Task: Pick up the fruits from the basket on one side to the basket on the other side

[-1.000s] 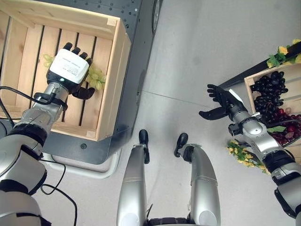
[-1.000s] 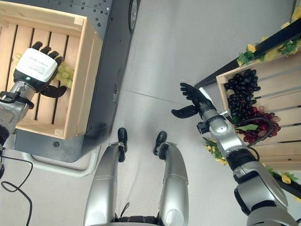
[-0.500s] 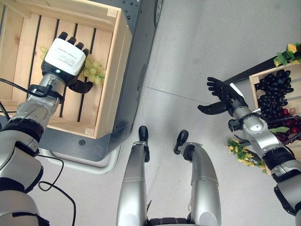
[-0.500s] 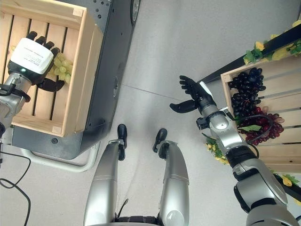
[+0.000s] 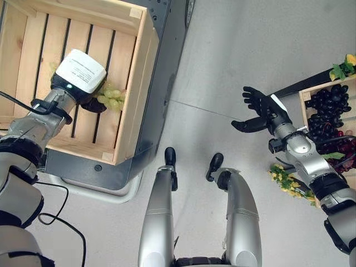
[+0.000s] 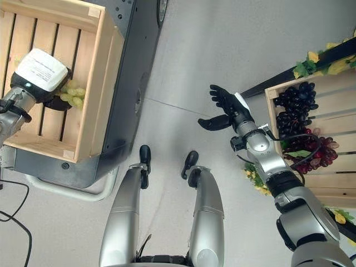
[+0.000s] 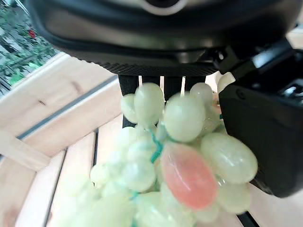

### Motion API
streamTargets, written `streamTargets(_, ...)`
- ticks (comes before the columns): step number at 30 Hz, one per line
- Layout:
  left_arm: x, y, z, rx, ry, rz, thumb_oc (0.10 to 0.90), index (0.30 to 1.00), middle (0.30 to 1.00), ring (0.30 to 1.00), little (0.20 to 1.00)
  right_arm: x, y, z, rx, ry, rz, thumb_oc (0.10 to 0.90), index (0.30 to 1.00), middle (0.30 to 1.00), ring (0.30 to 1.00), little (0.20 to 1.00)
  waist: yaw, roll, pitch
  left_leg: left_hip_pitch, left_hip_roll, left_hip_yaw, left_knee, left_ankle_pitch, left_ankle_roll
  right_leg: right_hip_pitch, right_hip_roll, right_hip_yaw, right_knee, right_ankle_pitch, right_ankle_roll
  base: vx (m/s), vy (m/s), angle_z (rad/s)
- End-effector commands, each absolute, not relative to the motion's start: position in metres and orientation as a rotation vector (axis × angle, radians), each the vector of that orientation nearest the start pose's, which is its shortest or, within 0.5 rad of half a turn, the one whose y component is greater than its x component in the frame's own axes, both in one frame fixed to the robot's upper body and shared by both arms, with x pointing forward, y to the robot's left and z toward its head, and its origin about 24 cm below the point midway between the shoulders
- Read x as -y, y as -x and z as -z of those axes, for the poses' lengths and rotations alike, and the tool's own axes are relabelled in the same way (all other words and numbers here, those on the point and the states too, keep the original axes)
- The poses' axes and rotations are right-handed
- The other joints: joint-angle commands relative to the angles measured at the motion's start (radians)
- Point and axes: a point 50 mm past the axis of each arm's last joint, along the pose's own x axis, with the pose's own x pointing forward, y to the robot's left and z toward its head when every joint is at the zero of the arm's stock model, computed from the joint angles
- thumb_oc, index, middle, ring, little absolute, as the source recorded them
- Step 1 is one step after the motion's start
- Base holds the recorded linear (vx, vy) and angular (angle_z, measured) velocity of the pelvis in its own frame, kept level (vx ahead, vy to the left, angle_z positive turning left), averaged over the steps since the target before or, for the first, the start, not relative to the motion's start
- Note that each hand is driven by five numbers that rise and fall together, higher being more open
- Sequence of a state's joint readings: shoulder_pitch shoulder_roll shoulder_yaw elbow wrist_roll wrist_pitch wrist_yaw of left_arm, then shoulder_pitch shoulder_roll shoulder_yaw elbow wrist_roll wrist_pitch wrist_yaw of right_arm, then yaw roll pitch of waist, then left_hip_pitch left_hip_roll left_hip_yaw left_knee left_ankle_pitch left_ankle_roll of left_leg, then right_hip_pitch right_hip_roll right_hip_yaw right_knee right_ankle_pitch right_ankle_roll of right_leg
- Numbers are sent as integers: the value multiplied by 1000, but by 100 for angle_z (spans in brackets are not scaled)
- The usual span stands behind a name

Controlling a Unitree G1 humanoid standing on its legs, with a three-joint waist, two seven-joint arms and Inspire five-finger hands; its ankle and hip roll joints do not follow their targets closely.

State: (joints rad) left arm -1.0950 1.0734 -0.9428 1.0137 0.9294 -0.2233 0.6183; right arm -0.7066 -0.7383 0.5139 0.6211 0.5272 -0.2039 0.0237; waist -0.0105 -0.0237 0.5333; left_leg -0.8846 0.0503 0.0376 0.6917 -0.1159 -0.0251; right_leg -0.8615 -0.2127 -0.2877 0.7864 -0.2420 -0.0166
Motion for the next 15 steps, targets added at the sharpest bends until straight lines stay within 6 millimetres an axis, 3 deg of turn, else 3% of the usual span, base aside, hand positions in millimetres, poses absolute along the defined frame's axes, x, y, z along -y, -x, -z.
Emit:
streamTargets(1,-320,-358,-234,480,-2239,-216,400,300,300,300,300,247,-355,-187,344,341,-114,800,900,900,900,900,-13,20,-13,137,-16,108,-82,-53,31,123,54,41,-145,68,24,13,-16,3)
streamTargets(7,-328,-353,-226,416,-2157,-254,400,300,300,300,300,250,-352,-181,320,329,-112,800,900,900,900,900,-15,36,-13,189,-16,113,-86,-59,29,166,53,48,-141,61,27,0,-1,-1)
streamTargets(11,-338,-345,-223,383,-1824,-446,400,300,300,300,300,242,-351,-173,303,317,-147,800,900,900,900,900,-8,40,-13,245,-23,108,-94,-63,25,217,50,53,-145,54,26,2,-18,-10)
streamTargets(15,-346,-337,-213,393,-1376,-595,400,300,300,300,300,228,-348,-152,240,323,-230,800,900,900,900,900,1,27,-13,324,-34,96,-122,-61,24,294,53,50,-169,46,26,2,-46,-2)
